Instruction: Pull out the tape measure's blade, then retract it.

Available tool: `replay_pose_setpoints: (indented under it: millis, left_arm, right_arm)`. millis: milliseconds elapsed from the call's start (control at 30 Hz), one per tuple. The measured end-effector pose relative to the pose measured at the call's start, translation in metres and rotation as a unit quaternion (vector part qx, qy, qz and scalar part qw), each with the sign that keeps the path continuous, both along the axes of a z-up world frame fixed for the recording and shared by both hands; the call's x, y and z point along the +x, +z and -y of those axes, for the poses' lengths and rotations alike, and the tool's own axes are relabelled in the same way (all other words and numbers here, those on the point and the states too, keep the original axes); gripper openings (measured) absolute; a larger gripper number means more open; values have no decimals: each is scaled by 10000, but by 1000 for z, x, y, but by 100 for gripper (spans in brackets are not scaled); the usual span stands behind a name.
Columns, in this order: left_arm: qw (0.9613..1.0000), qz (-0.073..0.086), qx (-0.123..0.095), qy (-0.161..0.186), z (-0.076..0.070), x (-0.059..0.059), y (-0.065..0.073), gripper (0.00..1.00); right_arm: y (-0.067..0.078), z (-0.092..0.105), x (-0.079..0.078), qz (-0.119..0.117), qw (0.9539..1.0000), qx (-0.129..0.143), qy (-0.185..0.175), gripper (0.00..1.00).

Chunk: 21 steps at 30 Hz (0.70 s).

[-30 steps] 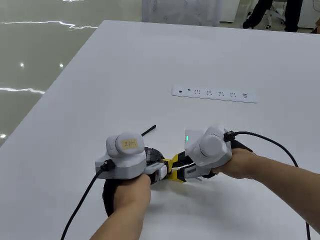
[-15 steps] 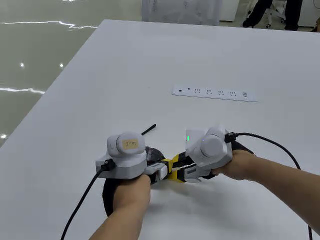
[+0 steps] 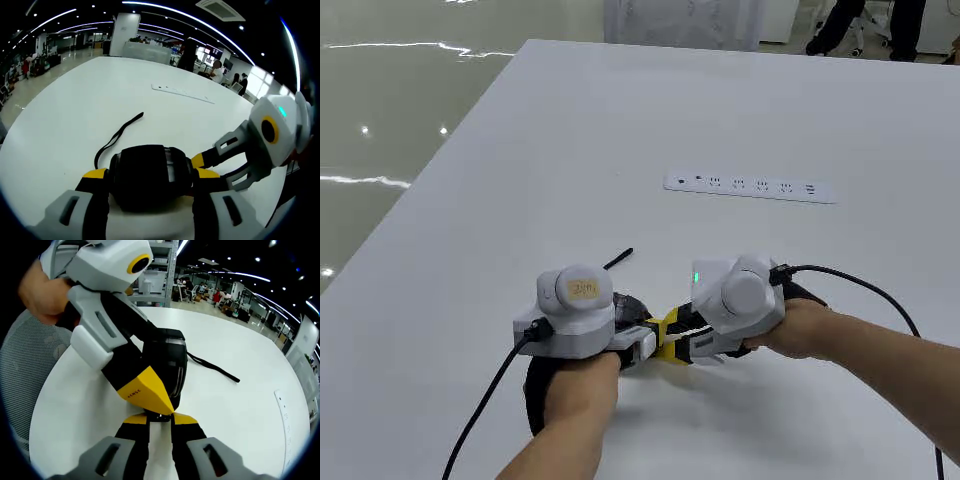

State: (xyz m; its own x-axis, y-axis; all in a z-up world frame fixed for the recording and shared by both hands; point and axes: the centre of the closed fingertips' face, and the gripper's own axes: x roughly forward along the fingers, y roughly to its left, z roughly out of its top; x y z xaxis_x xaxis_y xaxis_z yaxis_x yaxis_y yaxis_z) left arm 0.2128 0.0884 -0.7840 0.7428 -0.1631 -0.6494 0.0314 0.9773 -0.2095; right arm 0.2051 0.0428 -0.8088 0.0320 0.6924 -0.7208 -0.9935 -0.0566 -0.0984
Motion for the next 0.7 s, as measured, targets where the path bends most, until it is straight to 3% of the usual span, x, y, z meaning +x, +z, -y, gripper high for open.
replay_pose_setpoints:
  millis: [133,300,467,700]
  left_arm:
    - [10000,-7,32,-59,0,1,0,64]
    - [10000,3,8,-63,-3,3,0,64]
    - [9999,-24,-70,-124,-1,0,4,68]
    - [9994,12,19,-340,4,-3,9,75]
  right_arm:
    - [-5,0,3,-16,10000,-6,-56,16]
    - [1,0,1,26,10000,-45,-85,17]
    - [2,7,0,44,9999,-56,-115,19]
    - [7,17,0,57,9996,6,-276,24]
